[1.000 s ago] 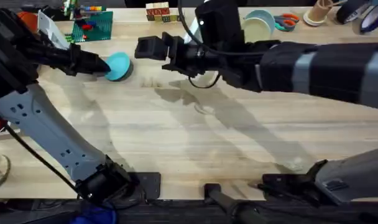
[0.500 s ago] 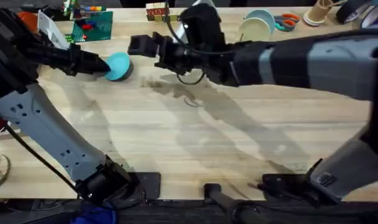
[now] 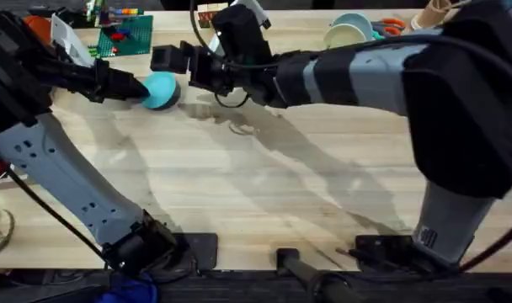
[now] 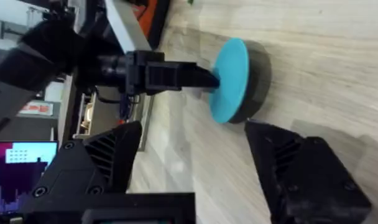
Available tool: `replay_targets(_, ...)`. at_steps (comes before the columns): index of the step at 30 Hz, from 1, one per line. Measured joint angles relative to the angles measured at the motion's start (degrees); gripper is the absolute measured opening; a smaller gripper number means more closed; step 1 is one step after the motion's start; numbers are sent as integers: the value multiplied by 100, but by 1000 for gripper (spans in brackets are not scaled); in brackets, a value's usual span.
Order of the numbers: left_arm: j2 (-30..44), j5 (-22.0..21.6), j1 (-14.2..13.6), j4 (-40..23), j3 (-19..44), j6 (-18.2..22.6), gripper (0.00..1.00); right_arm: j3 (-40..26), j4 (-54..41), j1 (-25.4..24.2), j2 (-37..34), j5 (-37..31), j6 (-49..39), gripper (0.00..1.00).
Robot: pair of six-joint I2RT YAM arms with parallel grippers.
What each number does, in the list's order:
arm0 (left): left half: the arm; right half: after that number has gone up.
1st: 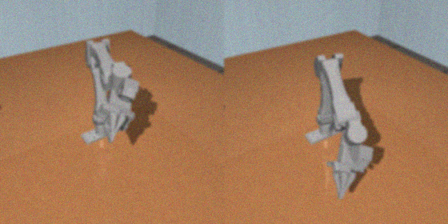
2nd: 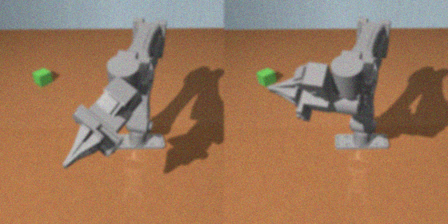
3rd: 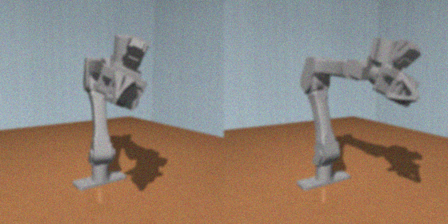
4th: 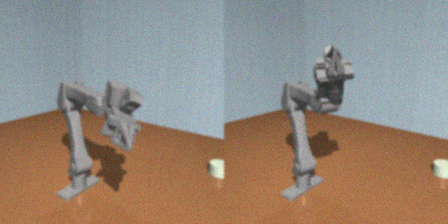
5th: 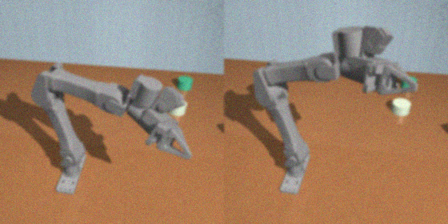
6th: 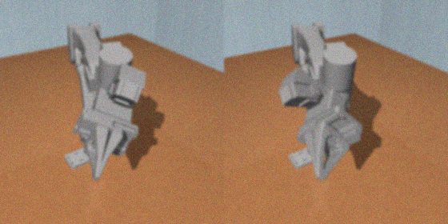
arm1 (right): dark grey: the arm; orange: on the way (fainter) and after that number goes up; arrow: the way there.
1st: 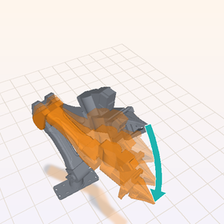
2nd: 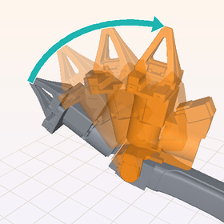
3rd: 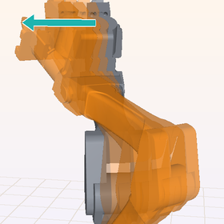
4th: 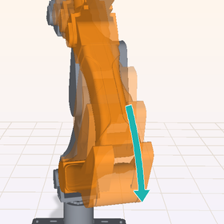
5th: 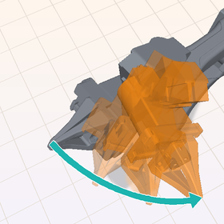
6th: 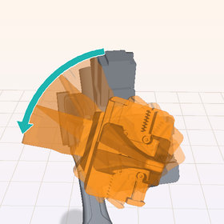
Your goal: Pick up the plates from the table one by one and place each into a slot on the dish rack.
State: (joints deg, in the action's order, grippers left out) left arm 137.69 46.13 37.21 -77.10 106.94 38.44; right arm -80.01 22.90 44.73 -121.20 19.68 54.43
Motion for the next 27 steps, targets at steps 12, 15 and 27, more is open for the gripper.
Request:
replay_targets(12, 0, 0, 0, 0, 0, 0, 40, -61, 32, 244, -543, -264, -2, 995)
replay_targets(15, 0, -1, 0, 0, 0, 0, 41, -236, 92, 285, -703, -337, -3, 995)
replay_targets(27, 0, -1, 0, 0, 0, 0, 41, -1509, 107, 423, -1574, -405, 2, 994)
